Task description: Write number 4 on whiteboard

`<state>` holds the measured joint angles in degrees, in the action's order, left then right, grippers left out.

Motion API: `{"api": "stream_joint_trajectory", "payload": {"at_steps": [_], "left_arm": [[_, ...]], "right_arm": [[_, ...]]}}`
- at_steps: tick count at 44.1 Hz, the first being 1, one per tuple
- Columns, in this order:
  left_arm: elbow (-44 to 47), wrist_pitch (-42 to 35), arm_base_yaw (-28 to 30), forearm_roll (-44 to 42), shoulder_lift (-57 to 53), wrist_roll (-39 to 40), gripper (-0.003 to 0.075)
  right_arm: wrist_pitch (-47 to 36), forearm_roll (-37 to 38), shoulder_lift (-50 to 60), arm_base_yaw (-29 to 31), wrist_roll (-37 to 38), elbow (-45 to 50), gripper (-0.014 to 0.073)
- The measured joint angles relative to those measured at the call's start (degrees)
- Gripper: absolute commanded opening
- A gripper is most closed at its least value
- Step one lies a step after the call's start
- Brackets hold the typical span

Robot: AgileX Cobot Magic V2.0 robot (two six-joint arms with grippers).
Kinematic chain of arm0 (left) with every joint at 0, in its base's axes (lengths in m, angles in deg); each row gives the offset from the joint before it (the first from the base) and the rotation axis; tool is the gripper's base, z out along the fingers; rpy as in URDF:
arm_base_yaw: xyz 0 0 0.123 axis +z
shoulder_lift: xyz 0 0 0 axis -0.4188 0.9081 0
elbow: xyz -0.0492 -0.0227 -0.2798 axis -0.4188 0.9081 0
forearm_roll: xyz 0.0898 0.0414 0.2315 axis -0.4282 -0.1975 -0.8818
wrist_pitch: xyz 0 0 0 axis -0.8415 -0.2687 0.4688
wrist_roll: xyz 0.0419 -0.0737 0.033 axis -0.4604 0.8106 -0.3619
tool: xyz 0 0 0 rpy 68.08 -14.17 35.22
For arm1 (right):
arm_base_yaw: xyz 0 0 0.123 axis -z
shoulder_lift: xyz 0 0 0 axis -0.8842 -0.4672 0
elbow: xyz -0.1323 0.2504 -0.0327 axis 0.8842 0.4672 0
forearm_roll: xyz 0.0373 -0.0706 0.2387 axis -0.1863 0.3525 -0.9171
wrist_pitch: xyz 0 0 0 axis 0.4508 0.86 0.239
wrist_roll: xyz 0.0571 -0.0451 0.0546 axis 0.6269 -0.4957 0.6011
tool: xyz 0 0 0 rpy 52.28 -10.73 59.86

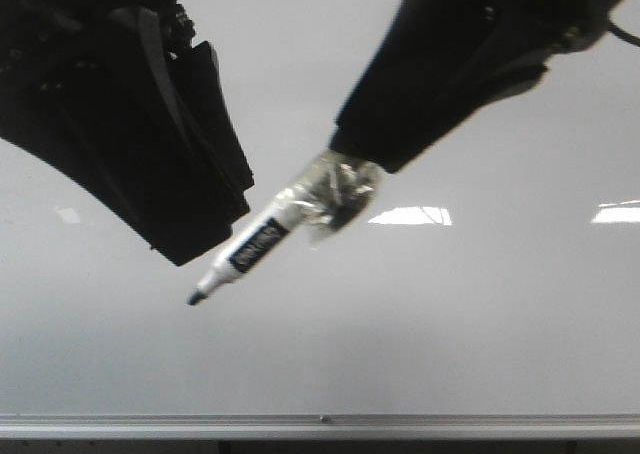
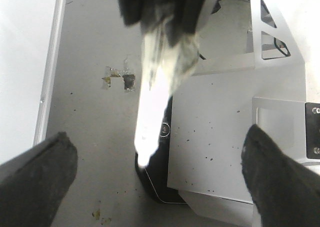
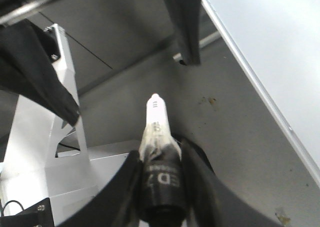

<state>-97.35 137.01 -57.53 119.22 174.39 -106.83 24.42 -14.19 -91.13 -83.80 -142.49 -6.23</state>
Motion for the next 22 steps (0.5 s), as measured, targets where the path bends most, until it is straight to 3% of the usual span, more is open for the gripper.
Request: {"api": "stream_joint_trajectory", "payload": {"at_steps": [6,10,17,22], "left_arm": [[0.00,-0.21,0.00,0.14,0.00,0.00,0.0637],[0.00,-0.25,0.00,0.18,0.00,0.00,0.0545],[0.00,-0.35,0.00,0.18,0.00,0.02,0.0253],[0.00,-0.35,0.00,0.18,0.00,0.02,0.0050]], "right_arm": [[-5.08,2.79,8.16,6.12,3.41,7.25,-0.0062],[-9.16,3.46,13.95,11.32,5.53,10.65,-0.0062],[-15.88,3.73,22.19,21.35,7.99,13.75,-0.0062],[-18.62,3.73,24.51,24.69,8.13,13.75,-0.0062]]}}
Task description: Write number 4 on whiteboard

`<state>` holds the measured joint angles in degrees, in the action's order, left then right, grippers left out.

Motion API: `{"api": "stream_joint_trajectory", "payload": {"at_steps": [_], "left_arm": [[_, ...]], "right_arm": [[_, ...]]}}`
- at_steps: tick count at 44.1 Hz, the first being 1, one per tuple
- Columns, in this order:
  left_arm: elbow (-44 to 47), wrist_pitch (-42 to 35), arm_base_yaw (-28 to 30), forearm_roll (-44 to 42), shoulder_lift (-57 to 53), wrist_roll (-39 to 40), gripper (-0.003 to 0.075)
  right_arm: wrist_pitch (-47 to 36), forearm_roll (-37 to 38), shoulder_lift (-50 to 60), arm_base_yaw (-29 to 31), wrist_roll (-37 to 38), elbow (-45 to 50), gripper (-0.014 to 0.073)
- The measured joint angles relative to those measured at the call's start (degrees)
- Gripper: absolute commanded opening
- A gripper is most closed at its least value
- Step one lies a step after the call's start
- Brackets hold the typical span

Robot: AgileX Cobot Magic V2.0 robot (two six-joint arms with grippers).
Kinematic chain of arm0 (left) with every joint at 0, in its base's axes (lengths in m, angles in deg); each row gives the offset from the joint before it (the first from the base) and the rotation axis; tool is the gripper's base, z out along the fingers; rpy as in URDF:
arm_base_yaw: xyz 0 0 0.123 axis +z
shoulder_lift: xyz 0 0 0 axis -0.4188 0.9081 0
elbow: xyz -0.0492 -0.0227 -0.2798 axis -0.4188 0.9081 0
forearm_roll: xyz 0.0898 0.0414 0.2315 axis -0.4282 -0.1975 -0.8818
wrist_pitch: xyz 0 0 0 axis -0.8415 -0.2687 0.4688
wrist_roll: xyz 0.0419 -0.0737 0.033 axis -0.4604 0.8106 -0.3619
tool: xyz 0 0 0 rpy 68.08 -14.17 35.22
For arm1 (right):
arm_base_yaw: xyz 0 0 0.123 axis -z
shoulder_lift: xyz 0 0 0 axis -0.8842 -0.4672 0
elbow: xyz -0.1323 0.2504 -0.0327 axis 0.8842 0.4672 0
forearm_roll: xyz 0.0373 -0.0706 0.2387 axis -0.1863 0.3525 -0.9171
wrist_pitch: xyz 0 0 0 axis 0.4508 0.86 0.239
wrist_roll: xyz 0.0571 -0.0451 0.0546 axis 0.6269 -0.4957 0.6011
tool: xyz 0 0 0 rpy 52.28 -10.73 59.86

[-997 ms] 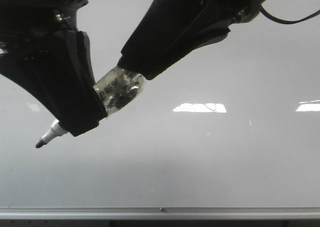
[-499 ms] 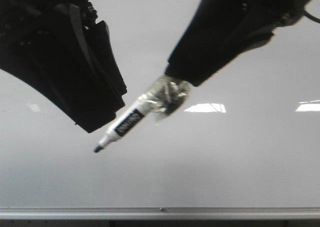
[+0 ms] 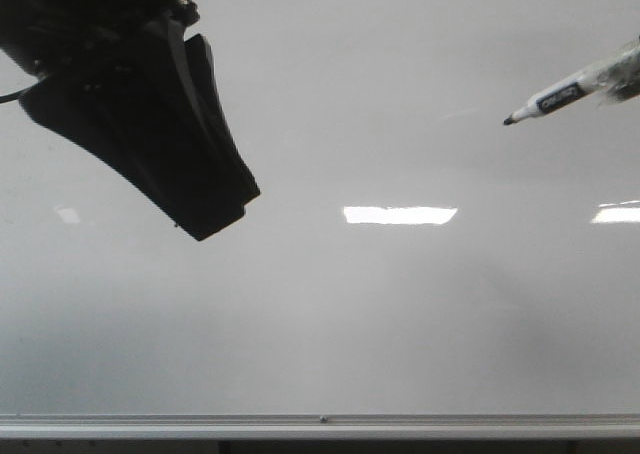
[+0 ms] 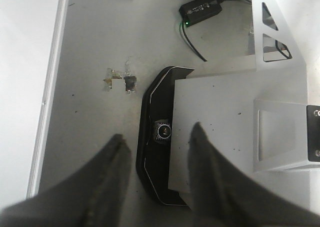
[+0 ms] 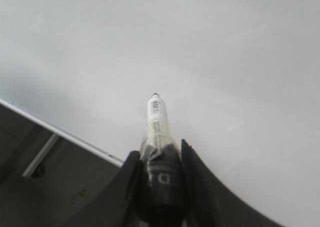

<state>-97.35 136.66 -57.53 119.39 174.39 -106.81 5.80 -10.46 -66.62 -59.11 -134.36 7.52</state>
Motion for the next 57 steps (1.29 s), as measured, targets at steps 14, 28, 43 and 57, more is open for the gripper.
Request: {"api": "stream_joint_trajectory", "payload": {"at_steps": [14,28,43,57], "left_arm": [[0.00,-0.03,0.00,0.00,0.00,0.00,-0.0020],[0.00,-0.12,0.00,0.09,0.00,0.10,-0.0020],[0.00,-0.12,0.00,0.13,0.00,0.10,-0.0020],[0.00,-0.12,0.00,0.22,0.00,0.10,-0.0020]], "right_arm": [[-4.95,-1.03,-0.36,0.43,0.00,-1.00,-0.0062],[-7.90,-1.94,-11.57,0.43,0.00,-11.31,-0.0062],[-8.24,-2.05,-19.91,0.43,0.00,-16.22,-0.0062],[-7.69,-2.46,-22.39,0.43,0.00,-16.77,-0.0062]]}}
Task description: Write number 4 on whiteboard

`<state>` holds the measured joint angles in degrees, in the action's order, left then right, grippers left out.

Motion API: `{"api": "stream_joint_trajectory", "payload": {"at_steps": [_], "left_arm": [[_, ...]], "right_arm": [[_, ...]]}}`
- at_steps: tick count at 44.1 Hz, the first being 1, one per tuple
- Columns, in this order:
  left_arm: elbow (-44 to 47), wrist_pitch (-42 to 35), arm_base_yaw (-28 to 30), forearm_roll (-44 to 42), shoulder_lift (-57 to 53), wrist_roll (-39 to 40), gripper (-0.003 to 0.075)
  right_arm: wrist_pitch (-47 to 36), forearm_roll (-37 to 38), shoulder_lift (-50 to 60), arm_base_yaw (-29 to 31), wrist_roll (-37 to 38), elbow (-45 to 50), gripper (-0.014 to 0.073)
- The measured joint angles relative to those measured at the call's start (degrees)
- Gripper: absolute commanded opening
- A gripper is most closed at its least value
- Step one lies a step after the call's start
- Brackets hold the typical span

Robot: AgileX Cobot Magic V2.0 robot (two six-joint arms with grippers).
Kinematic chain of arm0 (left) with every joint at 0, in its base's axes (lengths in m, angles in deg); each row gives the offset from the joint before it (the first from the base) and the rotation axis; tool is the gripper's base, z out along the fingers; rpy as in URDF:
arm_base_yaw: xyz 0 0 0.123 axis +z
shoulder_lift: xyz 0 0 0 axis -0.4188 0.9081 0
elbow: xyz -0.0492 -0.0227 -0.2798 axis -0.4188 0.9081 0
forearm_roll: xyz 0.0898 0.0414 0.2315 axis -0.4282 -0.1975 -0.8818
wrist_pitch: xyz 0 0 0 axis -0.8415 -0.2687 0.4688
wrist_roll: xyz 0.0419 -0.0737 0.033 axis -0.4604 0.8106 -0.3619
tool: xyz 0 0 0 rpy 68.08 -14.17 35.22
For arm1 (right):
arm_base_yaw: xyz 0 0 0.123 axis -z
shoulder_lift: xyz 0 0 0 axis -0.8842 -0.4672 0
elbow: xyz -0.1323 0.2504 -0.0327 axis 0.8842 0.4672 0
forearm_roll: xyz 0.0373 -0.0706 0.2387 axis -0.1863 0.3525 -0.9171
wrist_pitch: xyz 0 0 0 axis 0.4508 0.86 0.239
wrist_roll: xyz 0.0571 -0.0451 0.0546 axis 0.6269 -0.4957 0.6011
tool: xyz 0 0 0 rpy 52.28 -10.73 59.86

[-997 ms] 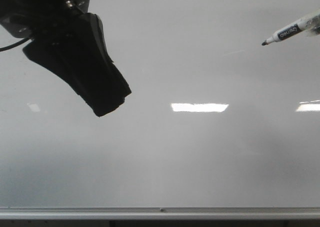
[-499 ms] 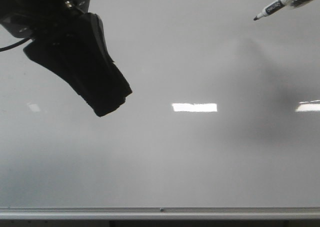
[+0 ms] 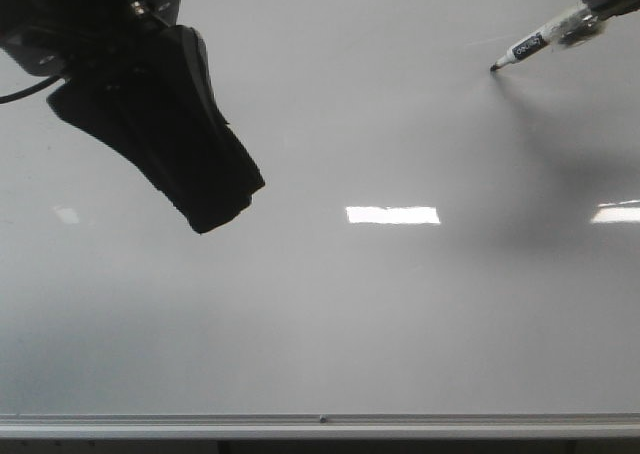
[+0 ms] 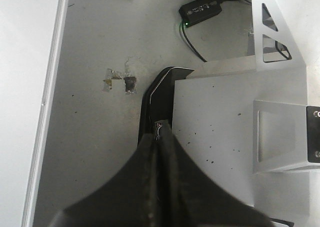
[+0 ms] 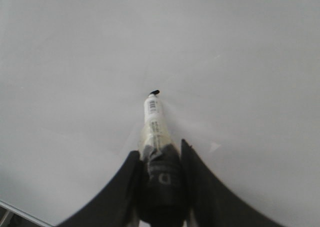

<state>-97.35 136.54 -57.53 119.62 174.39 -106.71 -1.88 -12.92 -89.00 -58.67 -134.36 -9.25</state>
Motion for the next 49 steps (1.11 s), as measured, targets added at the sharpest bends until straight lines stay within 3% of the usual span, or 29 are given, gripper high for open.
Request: {"api": "stream_joint_trajectory", "payload": {"at_steps": [15,25,32,42,49], "left_arm": [[0.00,0.00,0.00,0.00,0.00,0.00,-0.0020],[0.00,0.00,0.00,0.00,0.00,0.00,-0.0020],[0.00,0.00,0.00,0.00,0.00,0.00,-0.0020],[0.00,0.00,0.00,0.00,0.00,0.00,-0.0020],[0.00,0.00,0.00,0.00,0.00,0.00,-0.0020]], "right_arm": [[2.19,0.97,-3.97,-4.97,0.00,-0.03,-0.0062],[2.32,0.97,-4.63,-4.98,0.00,-0.03,-0.0062],[2.91,1.94,-3.33,-1.19,0.12,-0.03,-0.0062],[3.65,5.09,-0.89,8.66,2.55,0.45,-0.0062],[4.56,5.77,0.35,9.18,2.68,0.58,-0.0062]]}}
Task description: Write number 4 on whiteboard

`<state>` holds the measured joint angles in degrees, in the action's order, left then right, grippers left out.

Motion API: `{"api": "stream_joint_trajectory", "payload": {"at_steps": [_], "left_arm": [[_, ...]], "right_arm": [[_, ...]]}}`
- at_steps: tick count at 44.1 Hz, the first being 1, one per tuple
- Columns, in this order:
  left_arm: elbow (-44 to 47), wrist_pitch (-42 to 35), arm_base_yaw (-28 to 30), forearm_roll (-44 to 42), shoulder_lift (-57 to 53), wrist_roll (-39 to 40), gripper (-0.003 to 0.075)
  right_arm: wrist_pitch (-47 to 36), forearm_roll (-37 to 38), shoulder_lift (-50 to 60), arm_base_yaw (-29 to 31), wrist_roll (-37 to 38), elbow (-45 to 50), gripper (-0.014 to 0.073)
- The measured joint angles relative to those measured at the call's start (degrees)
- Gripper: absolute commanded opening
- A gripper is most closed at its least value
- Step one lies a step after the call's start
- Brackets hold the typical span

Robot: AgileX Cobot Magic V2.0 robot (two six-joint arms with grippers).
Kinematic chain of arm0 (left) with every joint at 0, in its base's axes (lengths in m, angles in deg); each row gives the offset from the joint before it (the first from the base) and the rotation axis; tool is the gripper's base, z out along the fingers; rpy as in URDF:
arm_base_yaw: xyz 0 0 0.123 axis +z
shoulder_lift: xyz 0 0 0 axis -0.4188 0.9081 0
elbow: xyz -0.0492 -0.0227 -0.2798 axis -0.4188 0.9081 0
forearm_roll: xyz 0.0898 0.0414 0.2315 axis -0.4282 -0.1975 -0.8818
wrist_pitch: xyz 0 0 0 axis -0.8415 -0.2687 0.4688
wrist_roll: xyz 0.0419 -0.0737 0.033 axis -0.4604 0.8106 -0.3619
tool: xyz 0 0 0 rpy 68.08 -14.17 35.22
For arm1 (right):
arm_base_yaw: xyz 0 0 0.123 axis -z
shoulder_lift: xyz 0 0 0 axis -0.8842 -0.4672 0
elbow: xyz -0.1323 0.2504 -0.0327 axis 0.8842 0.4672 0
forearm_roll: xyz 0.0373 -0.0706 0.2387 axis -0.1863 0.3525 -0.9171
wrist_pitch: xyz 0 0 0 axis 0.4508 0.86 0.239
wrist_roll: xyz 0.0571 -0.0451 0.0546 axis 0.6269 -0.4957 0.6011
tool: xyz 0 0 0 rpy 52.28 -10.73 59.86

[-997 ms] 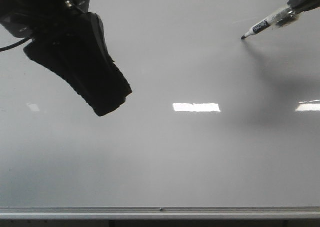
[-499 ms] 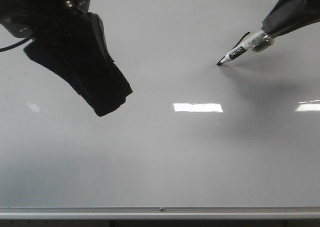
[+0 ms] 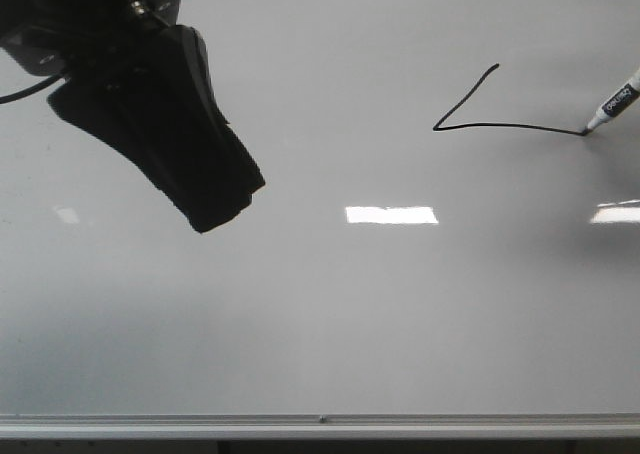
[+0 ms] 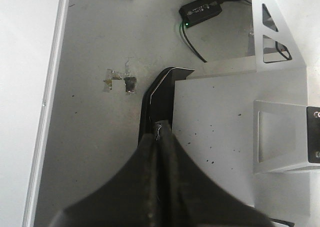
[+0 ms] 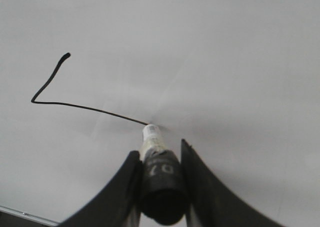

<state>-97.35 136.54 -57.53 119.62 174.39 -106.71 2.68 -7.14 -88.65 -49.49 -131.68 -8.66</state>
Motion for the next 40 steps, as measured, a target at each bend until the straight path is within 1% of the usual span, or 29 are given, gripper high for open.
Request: {"api": "stream_joint_trajectory", "payload": {"at_steps": [7,16,30,40], "left_arm": [[0.00,0.00,0.00,0.00,0.00,0.00,-0.0020],[0.00,0.00,0.00,0.00,0.00,0.00,-0.0020],[0.00,0.00,0.00,0.00,0.00,0.00,-0.0020],[0.00,0.00,0.00,0.00,0.00,0.00,-0.0020]], "right_arm": [[0.19,0.04,3.99,-3.70,0.00,0.00,-0.0062],[-4.41,-0.18,4.41,-9.16,0.00,0.00,-0.0062],[-9.08,-0.39,3.71,-9.80,0.00,0.00,-0.0062],[-9.40,-0.39,2.09,-9.80,0.00,0.00,-0.0062]]}}
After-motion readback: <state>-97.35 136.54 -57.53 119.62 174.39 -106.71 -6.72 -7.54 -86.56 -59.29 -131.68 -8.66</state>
